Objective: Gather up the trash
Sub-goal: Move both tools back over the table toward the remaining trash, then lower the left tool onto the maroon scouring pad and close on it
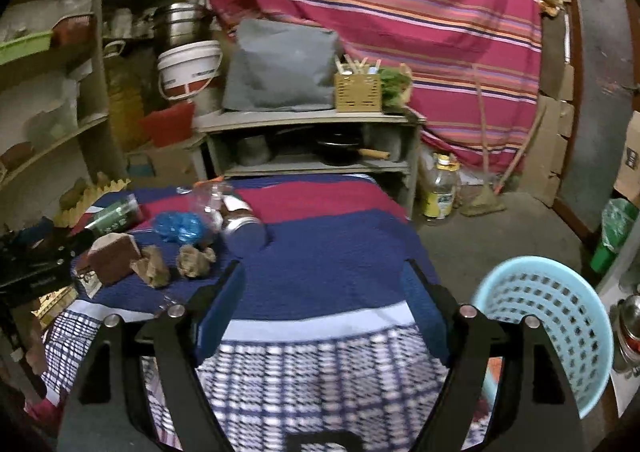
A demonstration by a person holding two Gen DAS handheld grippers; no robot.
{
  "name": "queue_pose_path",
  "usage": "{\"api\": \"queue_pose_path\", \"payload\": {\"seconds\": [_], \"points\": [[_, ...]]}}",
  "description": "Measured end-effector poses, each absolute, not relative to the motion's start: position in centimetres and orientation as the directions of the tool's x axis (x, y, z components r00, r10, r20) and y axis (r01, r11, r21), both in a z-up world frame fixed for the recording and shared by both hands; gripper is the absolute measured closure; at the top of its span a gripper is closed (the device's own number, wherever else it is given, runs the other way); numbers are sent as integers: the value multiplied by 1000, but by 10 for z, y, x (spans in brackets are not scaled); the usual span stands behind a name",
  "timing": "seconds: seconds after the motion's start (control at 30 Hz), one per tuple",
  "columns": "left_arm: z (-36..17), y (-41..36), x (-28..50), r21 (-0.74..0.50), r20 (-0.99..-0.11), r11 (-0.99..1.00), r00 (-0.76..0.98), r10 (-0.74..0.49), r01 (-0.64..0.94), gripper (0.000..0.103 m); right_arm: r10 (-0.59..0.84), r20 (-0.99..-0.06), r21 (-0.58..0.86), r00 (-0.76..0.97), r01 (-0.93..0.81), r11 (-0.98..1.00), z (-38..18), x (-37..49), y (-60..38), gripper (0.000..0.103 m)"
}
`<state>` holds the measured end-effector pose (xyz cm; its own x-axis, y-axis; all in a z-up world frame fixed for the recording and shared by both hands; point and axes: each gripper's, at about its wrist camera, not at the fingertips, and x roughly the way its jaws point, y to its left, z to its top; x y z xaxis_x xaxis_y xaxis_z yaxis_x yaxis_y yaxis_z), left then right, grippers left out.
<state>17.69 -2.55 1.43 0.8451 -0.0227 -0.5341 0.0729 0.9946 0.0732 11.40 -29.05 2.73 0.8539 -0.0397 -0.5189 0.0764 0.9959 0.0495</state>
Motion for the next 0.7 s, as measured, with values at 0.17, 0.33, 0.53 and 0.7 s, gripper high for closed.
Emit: {"api": "queue_pose_path", "payload": {"seconds": [0.17, 0.33, 0.53, 0.7], "points": [[6, 6, 194, 45, -565, 998, 825, -3, 34, 6, -20, -524, 45, 851, 51, 998, 22, 142, -262, 25], [-11, 25, 204, 66, -597, 998, 802, 33, 8, 6, -16, -548, 35, 836, 42, 999, 9, 173, -246, 25], [-32, 32, 217, 29, -635, 999, 773, -2, 26, 6, -22, -593, 12, 805, 36, 999, -14, 195, -244, 25], [-42, 28, 229, 40, -647, 998, 762, -10, 47, 9, -30, -613, 18, 789, 52, 998, -22, 196, -255, 25]]}}
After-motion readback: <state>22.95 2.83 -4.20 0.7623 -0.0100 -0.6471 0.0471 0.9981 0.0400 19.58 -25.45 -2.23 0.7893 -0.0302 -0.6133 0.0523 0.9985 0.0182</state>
